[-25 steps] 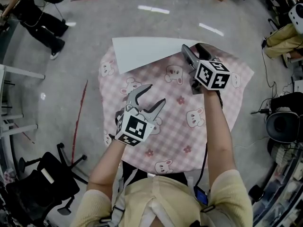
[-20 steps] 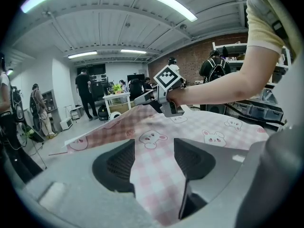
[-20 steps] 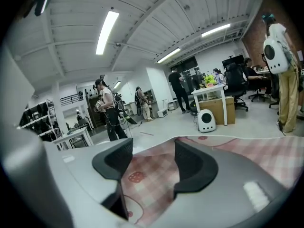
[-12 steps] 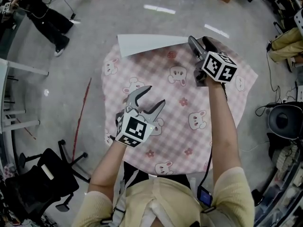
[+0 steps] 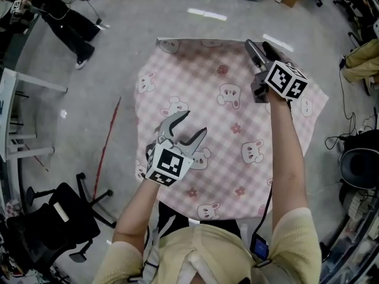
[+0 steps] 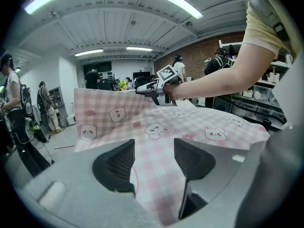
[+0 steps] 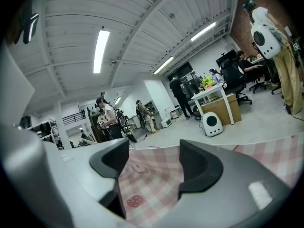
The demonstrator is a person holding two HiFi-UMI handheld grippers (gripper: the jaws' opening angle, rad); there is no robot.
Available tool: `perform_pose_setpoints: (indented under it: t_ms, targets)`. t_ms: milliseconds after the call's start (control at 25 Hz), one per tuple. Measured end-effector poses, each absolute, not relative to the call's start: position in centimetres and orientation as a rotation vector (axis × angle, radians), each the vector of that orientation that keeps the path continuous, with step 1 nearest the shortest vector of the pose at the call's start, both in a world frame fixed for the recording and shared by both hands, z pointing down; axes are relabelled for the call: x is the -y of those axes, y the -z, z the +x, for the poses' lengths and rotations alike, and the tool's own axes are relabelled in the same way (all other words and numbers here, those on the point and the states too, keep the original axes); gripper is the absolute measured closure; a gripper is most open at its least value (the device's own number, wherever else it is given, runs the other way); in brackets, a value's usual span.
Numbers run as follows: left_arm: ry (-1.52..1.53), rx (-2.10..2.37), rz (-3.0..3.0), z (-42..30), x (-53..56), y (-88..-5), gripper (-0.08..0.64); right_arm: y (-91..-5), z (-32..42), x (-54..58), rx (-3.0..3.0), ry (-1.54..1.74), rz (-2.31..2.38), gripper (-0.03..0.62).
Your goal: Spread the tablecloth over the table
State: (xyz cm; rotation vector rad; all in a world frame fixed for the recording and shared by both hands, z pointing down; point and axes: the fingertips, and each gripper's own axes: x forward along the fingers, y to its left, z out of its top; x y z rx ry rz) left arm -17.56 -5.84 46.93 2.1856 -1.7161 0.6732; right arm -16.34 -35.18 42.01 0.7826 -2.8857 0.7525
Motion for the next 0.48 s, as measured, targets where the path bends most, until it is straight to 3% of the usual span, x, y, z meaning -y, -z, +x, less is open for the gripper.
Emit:
perform_pose_setpoints:
  t_ms: [480]
  targets:
    - [-0.561,1.772,2.151,-19.4,6.9,-45.0,0.292,-41.8,-14.0,30.9,2.769,-0.451,0.774,0.281]
